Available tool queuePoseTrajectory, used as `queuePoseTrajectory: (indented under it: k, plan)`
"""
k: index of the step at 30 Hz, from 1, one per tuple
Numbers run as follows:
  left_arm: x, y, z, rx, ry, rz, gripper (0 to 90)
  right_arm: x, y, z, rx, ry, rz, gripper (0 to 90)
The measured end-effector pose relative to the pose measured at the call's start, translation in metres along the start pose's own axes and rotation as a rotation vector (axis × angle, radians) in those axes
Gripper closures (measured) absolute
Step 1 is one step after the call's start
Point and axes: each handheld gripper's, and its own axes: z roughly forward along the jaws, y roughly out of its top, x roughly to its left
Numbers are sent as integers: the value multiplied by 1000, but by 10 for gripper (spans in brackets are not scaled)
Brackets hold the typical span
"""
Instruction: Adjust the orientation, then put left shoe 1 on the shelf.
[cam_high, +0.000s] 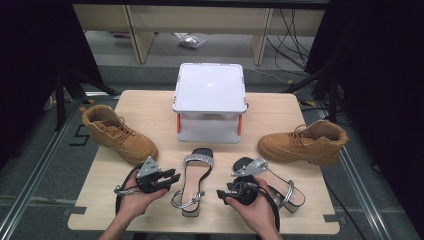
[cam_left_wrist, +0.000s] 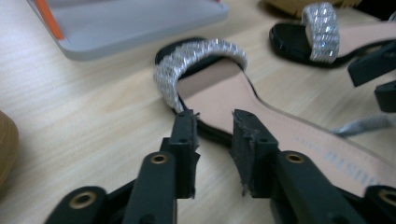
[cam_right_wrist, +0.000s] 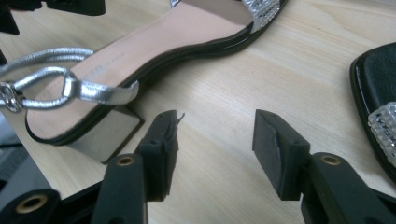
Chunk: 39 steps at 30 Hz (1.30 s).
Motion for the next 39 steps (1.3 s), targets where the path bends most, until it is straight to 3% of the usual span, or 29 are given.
queuePoseTrajectory:
  k: [1, 3, 5, 6, 9, 12, 13, 18, 21, 22, 26, 31, 35, 37, 38, 39]
  plan:
    - [0, 1, 0, -10, -3, 2, 652, -1, 0, 0, -11, 13, 6, 507]
    - [-1, 2, -1, -28, 10, -1, 608, 3, -2, 0, 6, -16, 43, 495]
    - [-1, 4, -2, -44, 8, -1, 603, 3, -2, 1, -12, -4, 17, 493]
    - [-1, 4, -2, -49, 15, -6, 599, 3, -2, 1, 12, 17, 23, 491]
    - [-2, 6, -4, -59, 19, -7, 598, 3, -1, 1, -8, 8, 2, 484]
    - [-1, 9, -7, -70, 23, -2, 603, 7, 1, 1, -21, 0, 26, 475]
    - [0, 10, -8, -72, 28, -2, 609, 8, 6, 0, -14, 7, 1, 469]
    - [5, 24, -14, -104, 41, 4, 637, 14, 19, 2, 3, 7, 19, 439]
    - [12, 44, -18, -119, 67, 16, 662, 20, 32, 5, 10, 14, 18, 431]
    - [15, 50, -18, -129, 69, 19, 671, 23, 37, 5, 28, 11, 39, 421]
    - [26, 87, -16, -158, 95, 31, 696, 32, 51, 15, 54, 6, 32, 395]
    - [43, 131, -5, -175, 103, 19, 788, 46, 62, 33, 110, 2, 57, 357]
    - [50, 157, 4, -222, 121, -13, 825, 55, 66, 44, 113, -4, 59, 352]
    - [53, 167, 10, -225, 125, -14, 825, 58, 69, 46, 124, -5, 102, 344]
    - [54, 171, 15, -226, 134, -7, 822, 58, 70, 48, 113, -20, 91, 334]
    - [56, 174, 20, -223, 143, 0, 805, 62, 74, 51, 149, -29, 143, 336]
